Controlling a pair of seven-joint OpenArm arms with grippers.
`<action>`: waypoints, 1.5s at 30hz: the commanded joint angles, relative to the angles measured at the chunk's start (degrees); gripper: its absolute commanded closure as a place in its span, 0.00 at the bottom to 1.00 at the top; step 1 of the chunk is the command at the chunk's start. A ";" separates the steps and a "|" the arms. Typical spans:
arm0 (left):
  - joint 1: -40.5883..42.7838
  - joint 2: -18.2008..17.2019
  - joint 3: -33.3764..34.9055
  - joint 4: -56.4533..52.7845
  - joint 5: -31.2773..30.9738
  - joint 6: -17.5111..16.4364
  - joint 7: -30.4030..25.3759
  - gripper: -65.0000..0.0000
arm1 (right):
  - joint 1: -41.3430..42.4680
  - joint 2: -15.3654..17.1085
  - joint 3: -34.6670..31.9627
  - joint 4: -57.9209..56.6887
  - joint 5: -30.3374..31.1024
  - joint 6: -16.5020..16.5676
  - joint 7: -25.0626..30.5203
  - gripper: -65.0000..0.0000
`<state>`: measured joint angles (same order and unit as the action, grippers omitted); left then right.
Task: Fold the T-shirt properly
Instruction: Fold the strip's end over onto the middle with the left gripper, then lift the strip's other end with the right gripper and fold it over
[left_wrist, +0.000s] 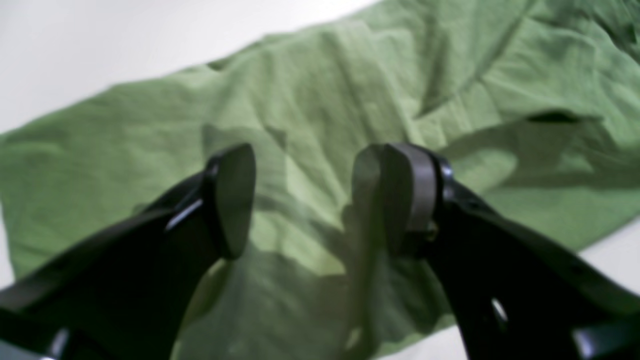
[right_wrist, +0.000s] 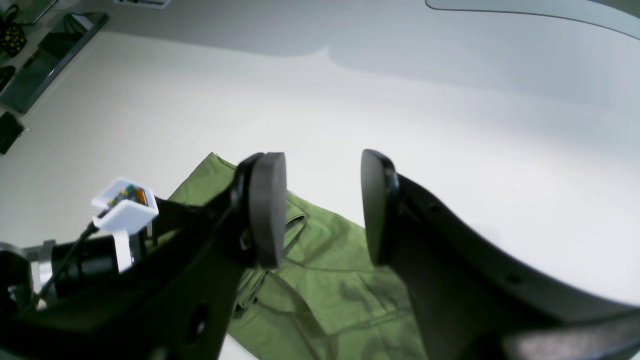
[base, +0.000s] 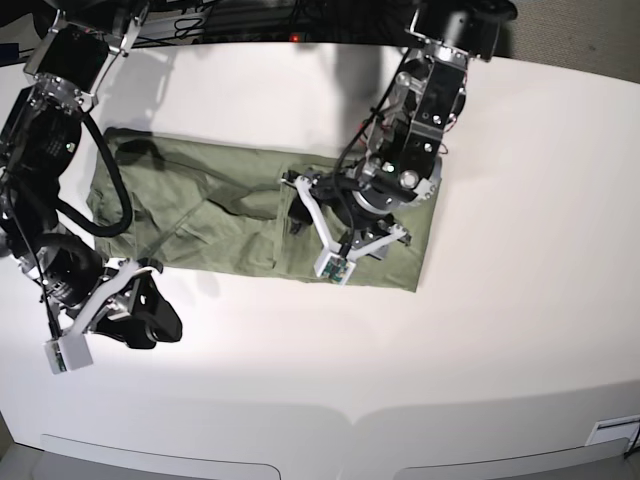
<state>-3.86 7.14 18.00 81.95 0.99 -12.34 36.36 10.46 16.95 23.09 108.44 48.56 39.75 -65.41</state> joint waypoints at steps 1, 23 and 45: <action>-1.09 0.63 0.11 1.01 -1.53 -0.09 -1.27 0.41 | 1.14 0.68 0.20 0.94 1.18 0.25 1.53 0.61; -9.62 -9.29 0.07 10.14 4.11 6.82 12.04 0.41 | -0.26 5.05 20.41 0.20 -15.17 -2.36 5.09 0.61; -9.60 -7.19 0.11 14.95 -8.13 3.74 9.53 0.41 | -5.70 10.78 19.54 -39.98 -4.61 0.25 0.66 0.28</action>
<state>-12.23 -0.45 18.11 95.79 -6.98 -8.73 47.13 3.95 26.24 42.28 67.68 43.05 39.55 -65.41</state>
